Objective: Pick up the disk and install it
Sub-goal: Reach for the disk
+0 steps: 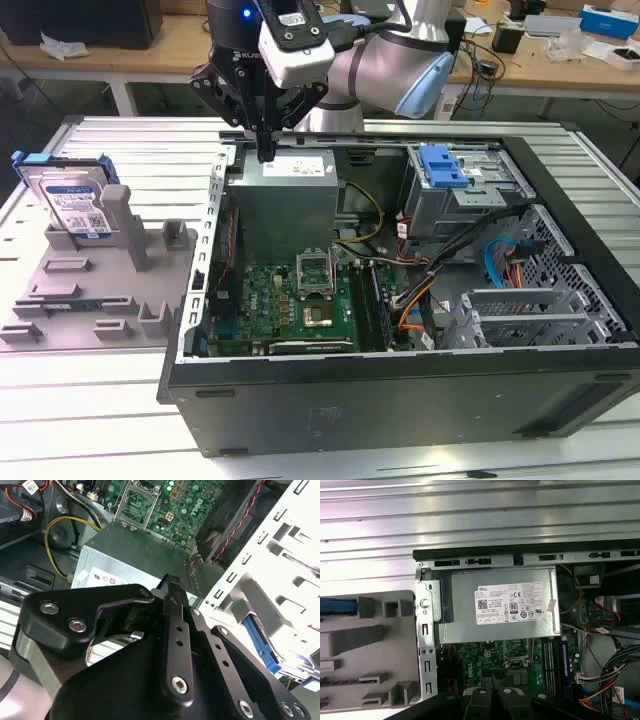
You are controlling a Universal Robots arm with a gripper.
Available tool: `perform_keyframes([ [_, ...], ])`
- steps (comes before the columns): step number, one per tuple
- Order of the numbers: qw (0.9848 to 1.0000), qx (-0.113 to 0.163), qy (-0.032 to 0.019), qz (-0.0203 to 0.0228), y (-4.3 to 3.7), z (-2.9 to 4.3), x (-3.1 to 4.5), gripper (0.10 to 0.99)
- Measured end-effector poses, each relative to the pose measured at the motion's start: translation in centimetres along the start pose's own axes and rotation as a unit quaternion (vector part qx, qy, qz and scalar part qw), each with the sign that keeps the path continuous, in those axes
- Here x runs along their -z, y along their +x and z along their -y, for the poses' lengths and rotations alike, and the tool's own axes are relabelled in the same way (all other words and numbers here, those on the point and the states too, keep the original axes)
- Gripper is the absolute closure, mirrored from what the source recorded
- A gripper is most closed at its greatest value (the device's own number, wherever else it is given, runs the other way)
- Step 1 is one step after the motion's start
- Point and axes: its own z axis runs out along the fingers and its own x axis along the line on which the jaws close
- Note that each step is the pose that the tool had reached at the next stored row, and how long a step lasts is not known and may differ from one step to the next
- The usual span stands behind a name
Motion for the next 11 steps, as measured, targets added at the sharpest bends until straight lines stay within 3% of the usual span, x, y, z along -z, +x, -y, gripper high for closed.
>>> perform_keyframes([
  [11, 1.0000, 0.000, 0.0000, 0.0000, 0.00, 0.00, 0.00, 0.980],
])
